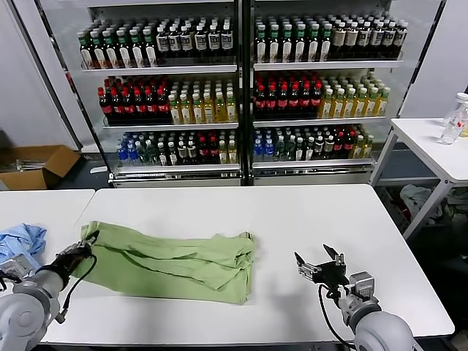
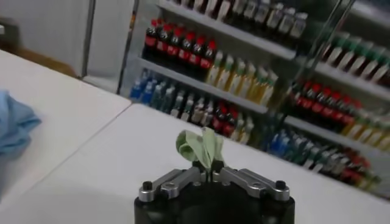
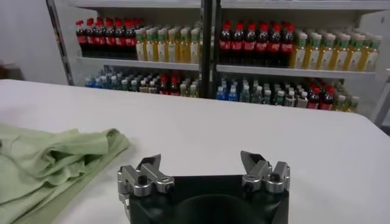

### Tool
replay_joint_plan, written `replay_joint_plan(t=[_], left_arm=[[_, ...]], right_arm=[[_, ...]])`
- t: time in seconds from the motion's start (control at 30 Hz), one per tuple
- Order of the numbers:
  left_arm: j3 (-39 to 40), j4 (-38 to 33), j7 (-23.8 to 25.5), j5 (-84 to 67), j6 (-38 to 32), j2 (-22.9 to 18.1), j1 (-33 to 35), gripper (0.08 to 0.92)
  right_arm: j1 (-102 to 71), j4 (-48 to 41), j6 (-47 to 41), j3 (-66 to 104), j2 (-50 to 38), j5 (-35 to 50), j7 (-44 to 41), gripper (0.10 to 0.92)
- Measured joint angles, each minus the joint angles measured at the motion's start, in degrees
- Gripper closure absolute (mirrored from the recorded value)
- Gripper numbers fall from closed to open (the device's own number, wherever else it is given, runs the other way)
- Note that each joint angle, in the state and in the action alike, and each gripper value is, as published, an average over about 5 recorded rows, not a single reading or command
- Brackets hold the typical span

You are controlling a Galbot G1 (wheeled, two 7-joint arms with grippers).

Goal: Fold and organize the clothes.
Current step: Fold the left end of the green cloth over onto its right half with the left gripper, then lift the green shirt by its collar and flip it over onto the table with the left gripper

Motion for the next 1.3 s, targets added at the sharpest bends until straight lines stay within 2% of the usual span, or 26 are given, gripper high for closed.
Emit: replay_joint_plan(t=[0.3, 0.7, 0.8, 1.0, 1.3], left_arm=[[10.7, -5.1, -2.4, -4.8, -1.6, -6.2, -2.2, 0.898], [29.5, -2.2, -6.0, 1.9, -1.9, -12.3, -8.7, 0.889], [32.5, -0.7, -6.1, 4.7, -1.8, -13.2, -10.4, 0.832], [35.2, -0.7, -5.2, 8.2, -1.8, -13.6, -11.9, 0.661], [31.2, -3.9, -2.4, 17.0, -2.8, -11.6, -8.2, 0.401]], right_arm=[[0.1, 0.0, 0.1, -0.7, -1.1, -0.6, 0.0, 0.203], [0.7, 0.4, 0.0, -1.4, -1.3, -0.7, -0.1, 0.203], [0.9, 0.4, 0.0, -1.5, -1.2, -0.7, -0.1, 0.203], [1.1, 0.0, -0.1, -1.5, -1.0, -0.8, -0.1, 0.203], [1.9, -0.8, 0.4, -2.5, 0.3, -1.8, -0.8, 0.203]])
